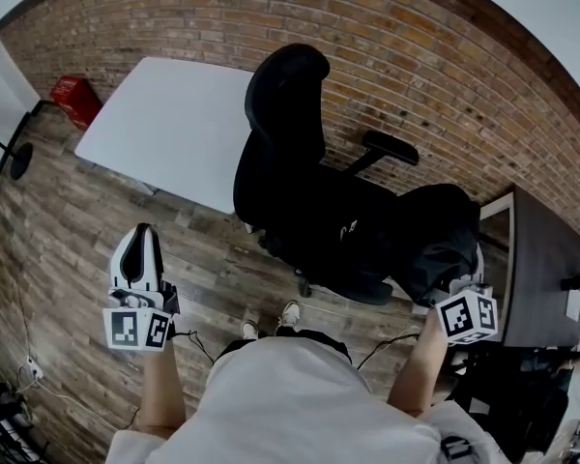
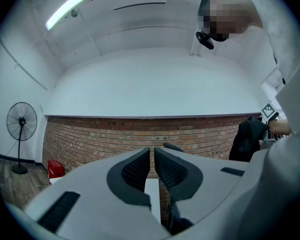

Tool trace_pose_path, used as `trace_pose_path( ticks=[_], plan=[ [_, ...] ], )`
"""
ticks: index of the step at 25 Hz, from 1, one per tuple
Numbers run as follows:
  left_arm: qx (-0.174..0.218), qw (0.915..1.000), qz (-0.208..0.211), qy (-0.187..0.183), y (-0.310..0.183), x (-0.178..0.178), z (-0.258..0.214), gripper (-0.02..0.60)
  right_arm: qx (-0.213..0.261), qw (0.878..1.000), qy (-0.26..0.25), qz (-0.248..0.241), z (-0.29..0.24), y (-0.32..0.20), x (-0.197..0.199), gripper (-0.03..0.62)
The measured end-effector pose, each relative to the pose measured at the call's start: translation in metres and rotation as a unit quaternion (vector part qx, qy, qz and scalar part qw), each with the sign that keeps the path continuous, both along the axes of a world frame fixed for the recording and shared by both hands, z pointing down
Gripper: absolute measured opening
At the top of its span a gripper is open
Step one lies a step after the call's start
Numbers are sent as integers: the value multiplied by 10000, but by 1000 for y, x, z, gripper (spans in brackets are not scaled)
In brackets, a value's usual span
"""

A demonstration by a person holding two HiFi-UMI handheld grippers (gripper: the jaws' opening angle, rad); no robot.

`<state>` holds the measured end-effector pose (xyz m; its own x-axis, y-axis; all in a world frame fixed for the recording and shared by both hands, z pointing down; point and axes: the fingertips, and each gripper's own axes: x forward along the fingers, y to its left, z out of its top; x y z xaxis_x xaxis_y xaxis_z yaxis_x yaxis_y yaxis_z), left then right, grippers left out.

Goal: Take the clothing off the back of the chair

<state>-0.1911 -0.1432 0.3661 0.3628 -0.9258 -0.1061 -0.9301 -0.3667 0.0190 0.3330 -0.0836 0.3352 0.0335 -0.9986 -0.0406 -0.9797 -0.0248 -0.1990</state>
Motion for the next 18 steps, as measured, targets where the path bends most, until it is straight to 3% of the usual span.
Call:
trace_pose_path(
  ticks=[10,18],
  plan=[
    [3,10000,-64,51,13,-11,2,48,59,9998,66,-162,-10,6,-17,51],
    [-44,9999,-90,38,25,-21,5,48,81,9962,814,-283,-18,10,-47,50]
  ],
)
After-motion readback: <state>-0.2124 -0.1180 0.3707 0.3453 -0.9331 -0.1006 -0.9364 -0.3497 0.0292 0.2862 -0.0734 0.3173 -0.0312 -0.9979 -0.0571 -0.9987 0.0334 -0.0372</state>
